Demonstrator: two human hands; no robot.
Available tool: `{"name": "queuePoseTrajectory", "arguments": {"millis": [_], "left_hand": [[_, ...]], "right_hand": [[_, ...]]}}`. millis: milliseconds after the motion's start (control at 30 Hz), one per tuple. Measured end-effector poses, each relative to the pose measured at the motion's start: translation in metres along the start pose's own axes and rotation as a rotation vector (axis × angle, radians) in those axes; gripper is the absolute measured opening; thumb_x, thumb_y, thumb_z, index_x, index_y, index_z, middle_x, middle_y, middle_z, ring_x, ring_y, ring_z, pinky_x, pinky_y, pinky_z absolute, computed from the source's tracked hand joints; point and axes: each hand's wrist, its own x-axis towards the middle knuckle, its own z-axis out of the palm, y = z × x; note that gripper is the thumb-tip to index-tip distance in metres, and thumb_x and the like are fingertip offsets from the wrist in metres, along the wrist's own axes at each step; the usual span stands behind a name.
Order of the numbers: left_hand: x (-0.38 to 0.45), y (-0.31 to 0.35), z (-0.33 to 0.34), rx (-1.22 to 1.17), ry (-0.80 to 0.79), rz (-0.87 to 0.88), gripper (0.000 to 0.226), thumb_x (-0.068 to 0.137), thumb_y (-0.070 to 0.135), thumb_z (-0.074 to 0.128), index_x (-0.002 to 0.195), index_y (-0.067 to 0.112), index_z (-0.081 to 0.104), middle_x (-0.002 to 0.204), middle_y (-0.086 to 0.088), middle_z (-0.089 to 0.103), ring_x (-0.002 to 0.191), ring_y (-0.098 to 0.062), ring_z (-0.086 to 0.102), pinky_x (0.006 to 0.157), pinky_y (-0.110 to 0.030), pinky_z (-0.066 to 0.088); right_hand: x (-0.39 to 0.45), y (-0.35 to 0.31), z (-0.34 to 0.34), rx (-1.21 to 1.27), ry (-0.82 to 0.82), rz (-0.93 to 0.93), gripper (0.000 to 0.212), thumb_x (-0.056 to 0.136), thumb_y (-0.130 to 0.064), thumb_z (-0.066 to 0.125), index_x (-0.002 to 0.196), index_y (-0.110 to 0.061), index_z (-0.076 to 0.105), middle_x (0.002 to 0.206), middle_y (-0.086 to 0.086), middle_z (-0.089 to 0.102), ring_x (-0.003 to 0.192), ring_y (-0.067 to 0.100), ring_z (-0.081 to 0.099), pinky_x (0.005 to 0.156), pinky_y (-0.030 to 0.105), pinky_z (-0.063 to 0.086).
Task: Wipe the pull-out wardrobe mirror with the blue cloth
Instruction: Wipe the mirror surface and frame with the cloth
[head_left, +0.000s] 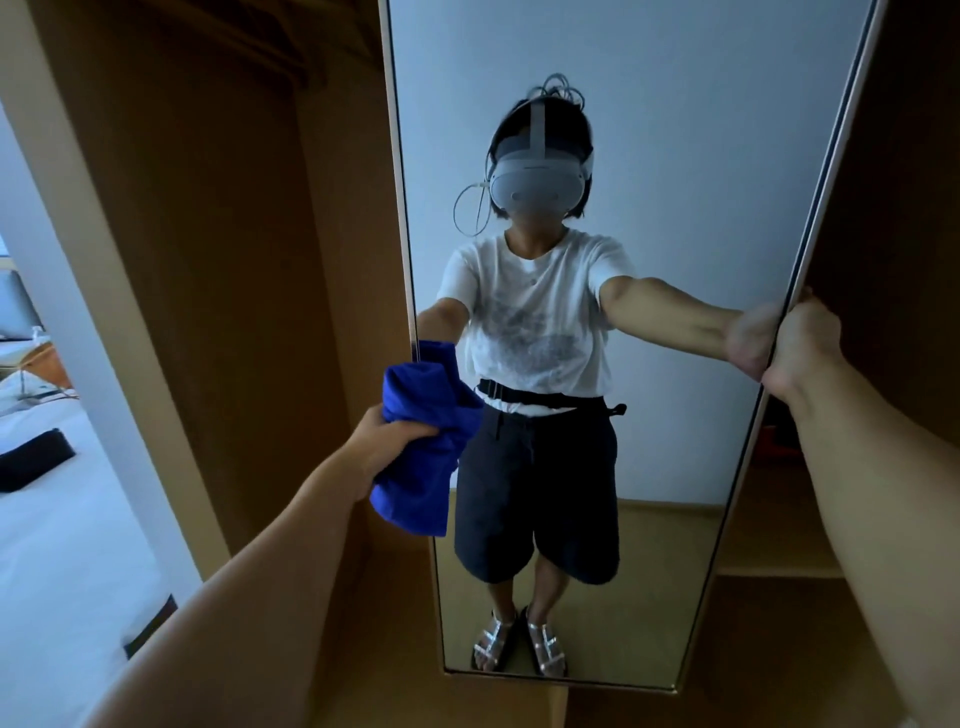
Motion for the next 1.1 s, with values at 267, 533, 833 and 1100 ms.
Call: {"name": "queuePoseTrajectory", "arguments": {"millis": [267, 533, 833, 1100], "left_hand": [[0.002, -0.011, 0.002, -0.011, -0.010, 0.025, 0.033, 0.073, 0.009, 0.075, 0.098, 0.022, 0.056, 0.099, -0.009, 0.066, 0.087, -0.024, 0.063, 0.063, -0.031, 0.050], [0.012, -0.023, 0.000, 0.015, -0.014, -0.038, 0.051, 0.066, 0.012, 0.082, 0.109, 0.021, 0.055, 0.113, -0.013, 0.062, 0.101, -0.032, 0.059, 0.092, -0.052, 0.048], [0.010, -0.058, 0.006, 0.103, -0.011, -0.035, 0.042, 0.063, 0.010, 0.083, 0.088, 0.028, 0.053, 0.092, 0.001, 0.063, 0.083, -0.017, 0.058, 0.062, -0.027, 0.045], [0.014, -0.099, 0.012, 0.135, 0.004, -0.060, 0.043, 0.066, 0.009, 0.082, 0.083, 0.034, 0.051, 0.084, 0.007, 0.060, 0.075, -0.010, 0.056, 0.054, -0.021, 0.040]], "right_hand": [[-0.027, 0.034, -0.031, -0.246, 0.014, -0.064, 0.051, 0.097, -0.040, 0.034, 0.131, -0.005, 0.050, 0.134, 0.014, 0.053, 0.123, 0.031, 0.049, 0.095, 0.033, 0.039], [-0.041, 0.119, -0.127, -0.892, -0.382, 0.120, 0.028, 0.094, -0.003, 0.043, 0.115, -0.015, 0.057, 0.100, 0.002, 0.065, 0.077, 0.015, 0.056, 0.059, 0.027, 0.040], [-0.047, 0.135, -0.122, -1.239, -0.365, -0.089, 0.042, 0.097, -0.015, 0.043, 0.137, -0.013, 0.033, 0.130, 0.013, 0.051, 0.109, 0.031, 0.053, 0.076, 0.038, 0.044], [-0.047, 0.152, -0.124, -1.254, -0.274, -0.229, 0.037, 0.095, -0.015, 0.047, 0.132, -0.012, 0.037, 0.123, 0.013, 0.056, 0.087, 0.024, 0.052, 0.065, 0.031, 0.038]]}}
